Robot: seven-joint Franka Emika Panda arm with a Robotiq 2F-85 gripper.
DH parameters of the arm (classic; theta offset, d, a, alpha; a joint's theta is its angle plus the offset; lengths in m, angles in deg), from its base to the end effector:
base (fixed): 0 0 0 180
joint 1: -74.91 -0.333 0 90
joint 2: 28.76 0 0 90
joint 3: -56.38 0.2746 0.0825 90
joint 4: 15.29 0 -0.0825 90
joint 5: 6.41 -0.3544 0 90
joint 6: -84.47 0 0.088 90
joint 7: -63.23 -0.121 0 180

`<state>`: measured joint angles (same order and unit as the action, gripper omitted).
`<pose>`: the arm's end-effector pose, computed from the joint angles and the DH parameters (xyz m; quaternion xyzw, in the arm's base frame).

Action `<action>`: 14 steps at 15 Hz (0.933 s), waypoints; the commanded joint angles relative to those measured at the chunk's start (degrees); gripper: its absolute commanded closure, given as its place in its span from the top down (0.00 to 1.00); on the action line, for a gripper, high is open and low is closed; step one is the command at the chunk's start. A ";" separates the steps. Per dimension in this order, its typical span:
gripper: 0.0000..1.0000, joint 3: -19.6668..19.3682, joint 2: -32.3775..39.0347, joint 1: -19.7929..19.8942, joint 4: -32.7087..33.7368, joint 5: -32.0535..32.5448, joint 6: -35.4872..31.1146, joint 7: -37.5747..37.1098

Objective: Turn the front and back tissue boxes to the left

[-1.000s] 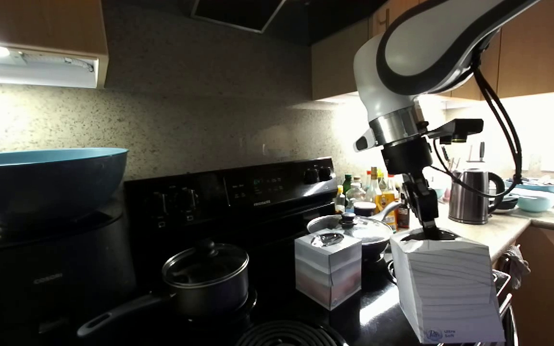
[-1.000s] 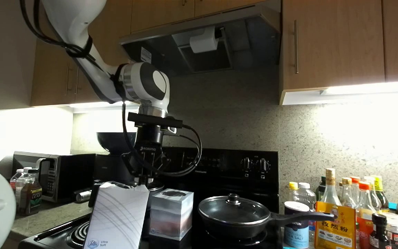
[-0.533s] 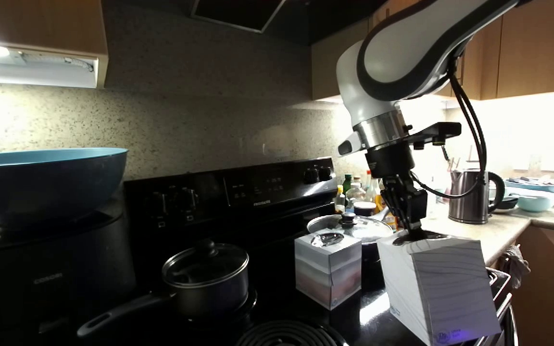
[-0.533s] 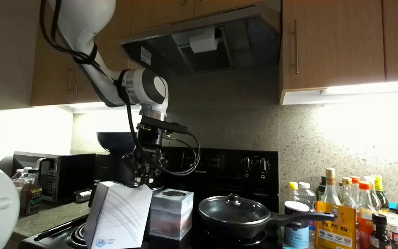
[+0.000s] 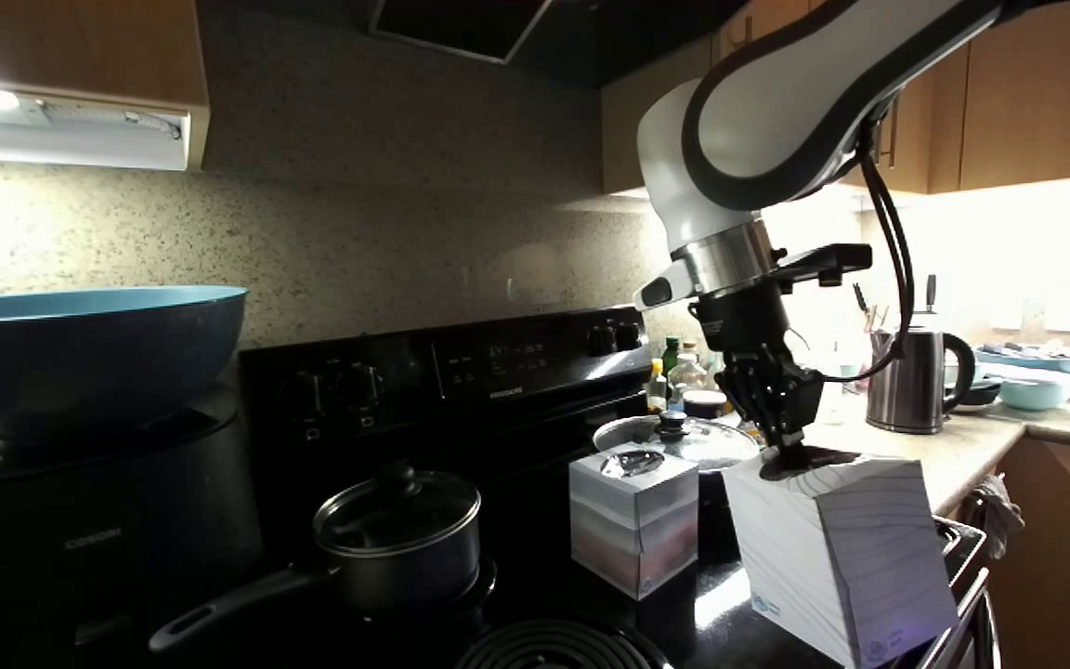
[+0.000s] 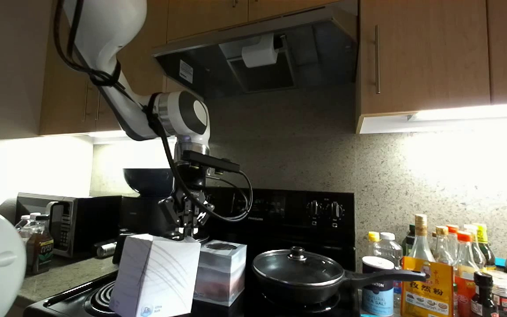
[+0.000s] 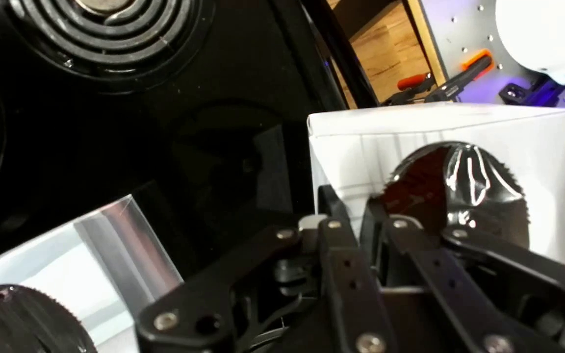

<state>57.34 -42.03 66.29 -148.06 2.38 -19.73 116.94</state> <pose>0.4164 0.0554 0.3776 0.8264 0.5423 -0.1505 0.0178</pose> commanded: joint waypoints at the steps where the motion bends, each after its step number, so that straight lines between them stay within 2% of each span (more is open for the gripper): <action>1: 0.03 1.33 2.17 -0.36 0.50 4.33 -4.43 6.71; 3: 0.03 1.75 3.12 -0.39 0.15 5.66 -9.58 9.82; 6: 0.03 1.92 4.72 -0.50 -0.02 4.37 -17.13 13.52; 11: 0.03 1.68 5.08 0.48 -1.56 3.35 -20.47 16.71; 13: 0.03 1.37 5.30 0.86 -1.97 2.87 -21.21 16.04; 14: 0.03 1.42 5.25 1.17 -2.51 3.63 -23.32 13.02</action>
<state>58.72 -36.09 66.08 -148.43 6.25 -38.27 130.97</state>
